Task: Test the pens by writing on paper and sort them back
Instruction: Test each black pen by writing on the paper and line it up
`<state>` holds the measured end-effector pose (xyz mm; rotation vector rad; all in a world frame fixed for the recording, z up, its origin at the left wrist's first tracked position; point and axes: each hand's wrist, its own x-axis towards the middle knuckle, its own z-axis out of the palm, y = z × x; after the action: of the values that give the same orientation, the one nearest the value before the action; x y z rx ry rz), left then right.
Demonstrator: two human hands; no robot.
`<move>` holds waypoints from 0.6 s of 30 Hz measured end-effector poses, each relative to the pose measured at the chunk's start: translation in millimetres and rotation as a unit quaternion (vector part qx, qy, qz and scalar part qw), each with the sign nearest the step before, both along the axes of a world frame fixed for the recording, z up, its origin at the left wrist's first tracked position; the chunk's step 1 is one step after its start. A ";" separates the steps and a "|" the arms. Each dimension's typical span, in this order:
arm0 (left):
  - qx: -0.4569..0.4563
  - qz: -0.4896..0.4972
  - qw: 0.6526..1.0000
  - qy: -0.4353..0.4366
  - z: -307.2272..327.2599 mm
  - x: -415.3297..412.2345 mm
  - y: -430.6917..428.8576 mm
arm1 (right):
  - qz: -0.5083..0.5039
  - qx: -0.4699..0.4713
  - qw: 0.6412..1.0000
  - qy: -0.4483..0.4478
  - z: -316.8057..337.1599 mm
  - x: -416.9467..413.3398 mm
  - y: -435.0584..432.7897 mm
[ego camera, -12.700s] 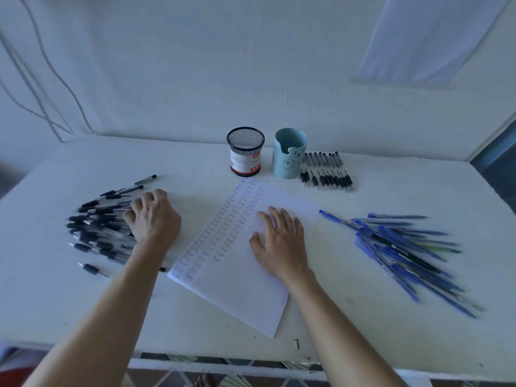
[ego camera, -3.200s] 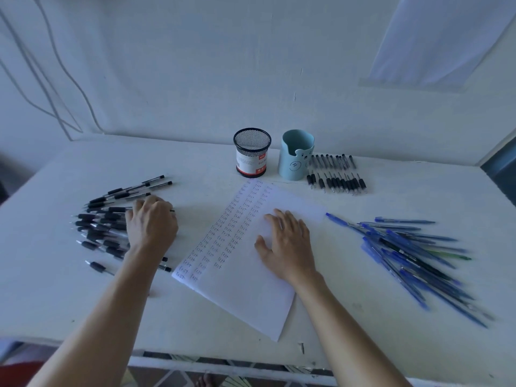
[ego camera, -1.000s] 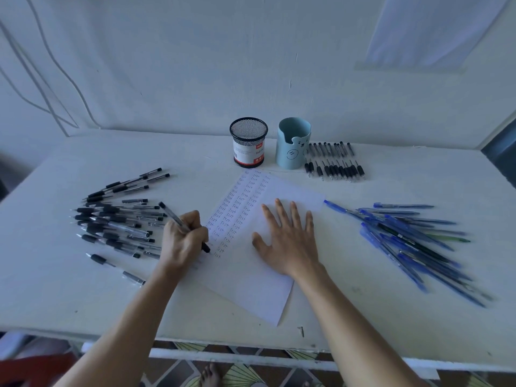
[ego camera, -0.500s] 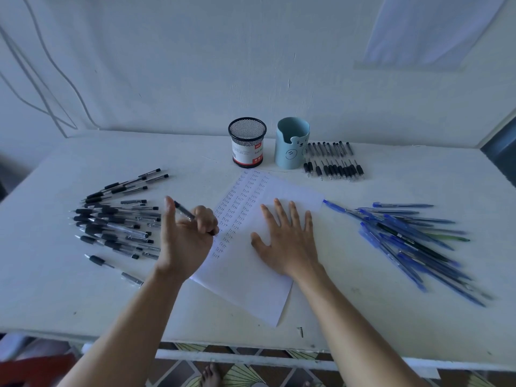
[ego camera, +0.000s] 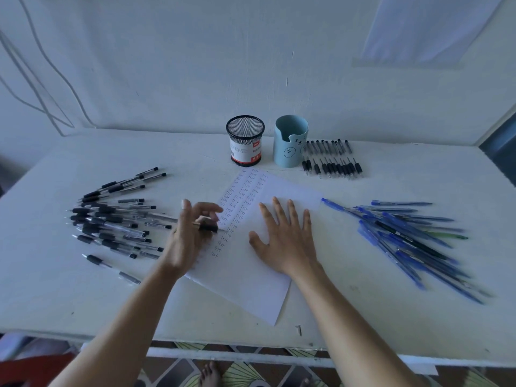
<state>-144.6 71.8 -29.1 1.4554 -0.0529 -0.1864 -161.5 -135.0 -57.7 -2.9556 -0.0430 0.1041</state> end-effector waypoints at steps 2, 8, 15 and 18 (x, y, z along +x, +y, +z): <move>0.067 0.002 0.997 -0.032 1.0 -1.2 -1.2 | -0.001 0.002 1.000 0.003 -0.1 0.4 -0.3; 0.214 0.039 0.975 -0.053 -1.5 -2.9 -1.4 | -0.003 0.000 1.000 0.004 -1.5 1.3 -0.2; 0.251 0.096 0.962 -0.041 -7.0 -6.5 6.0 | -0.004 -0.003 1.000 0.005 -3.7 2.2 -0.4; 0.292 0.089 0.950 -0.067 -12.5 -3.1 10.0 | -0.002 -0.005 1.000 0.002 -3.8 2.2 0.4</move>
<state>-147.8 81.8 -41.6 2.0526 0.0269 0.0561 -159.2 -134.6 -61.4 -2.9652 -0.0364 0.1101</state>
